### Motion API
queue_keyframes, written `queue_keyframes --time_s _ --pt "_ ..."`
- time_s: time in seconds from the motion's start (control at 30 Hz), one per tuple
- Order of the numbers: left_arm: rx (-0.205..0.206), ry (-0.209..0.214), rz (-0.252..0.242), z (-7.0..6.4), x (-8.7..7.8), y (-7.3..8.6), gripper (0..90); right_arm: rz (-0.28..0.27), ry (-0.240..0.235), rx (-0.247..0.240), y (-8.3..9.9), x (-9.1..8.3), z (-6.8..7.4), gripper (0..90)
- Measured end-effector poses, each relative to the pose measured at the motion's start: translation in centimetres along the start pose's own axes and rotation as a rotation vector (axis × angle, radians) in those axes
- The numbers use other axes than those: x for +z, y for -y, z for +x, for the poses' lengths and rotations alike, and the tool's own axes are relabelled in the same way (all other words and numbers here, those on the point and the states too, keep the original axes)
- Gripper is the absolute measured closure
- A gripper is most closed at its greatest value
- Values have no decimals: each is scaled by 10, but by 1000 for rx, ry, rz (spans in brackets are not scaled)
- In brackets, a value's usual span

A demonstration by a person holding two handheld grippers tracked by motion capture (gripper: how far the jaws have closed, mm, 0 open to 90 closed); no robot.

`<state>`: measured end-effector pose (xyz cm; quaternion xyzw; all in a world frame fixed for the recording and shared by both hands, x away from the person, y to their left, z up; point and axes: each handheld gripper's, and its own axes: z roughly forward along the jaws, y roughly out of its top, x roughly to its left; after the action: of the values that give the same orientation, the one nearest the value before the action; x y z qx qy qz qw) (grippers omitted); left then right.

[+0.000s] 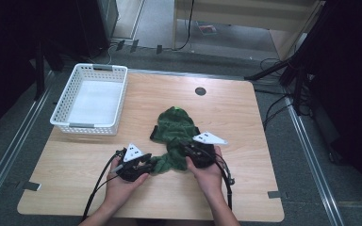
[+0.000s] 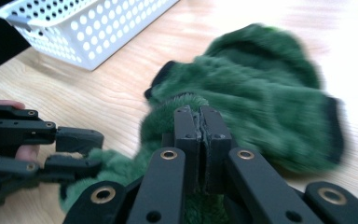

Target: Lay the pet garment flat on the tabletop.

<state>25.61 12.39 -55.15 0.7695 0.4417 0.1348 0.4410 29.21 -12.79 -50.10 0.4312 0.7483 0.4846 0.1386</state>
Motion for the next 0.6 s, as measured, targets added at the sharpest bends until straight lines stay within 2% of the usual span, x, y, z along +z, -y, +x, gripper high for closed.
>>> queue_keyframes --time_s 0.07,0.17,0.23,0.33,0.4,0.5,0.6 --pt "-11 8 1 2 -1 0 627 -32 23 -8 7 -18 -8 873" --pt "-29 16 -2 4 -2 1 620 -49 65 22 21 -40 -21 859" --pt "-31 17 -4 4 -2 1 617 -48 91 80 32 -55 -33 845" --pt "-32 20 -8 5 -2 1 612 -23 143 139 47 -73 -49 738" --pt "-36 21 -16 5 -3 1 603 -37 157 183 54 -85 -59 701" --pt "-40 18 -48 6 -6 2 580 -103 186 215 52 -100 -65 646" --pt "-28 11 -73 2 -11 0 549 -166 153 199 44 -103 -59 599"
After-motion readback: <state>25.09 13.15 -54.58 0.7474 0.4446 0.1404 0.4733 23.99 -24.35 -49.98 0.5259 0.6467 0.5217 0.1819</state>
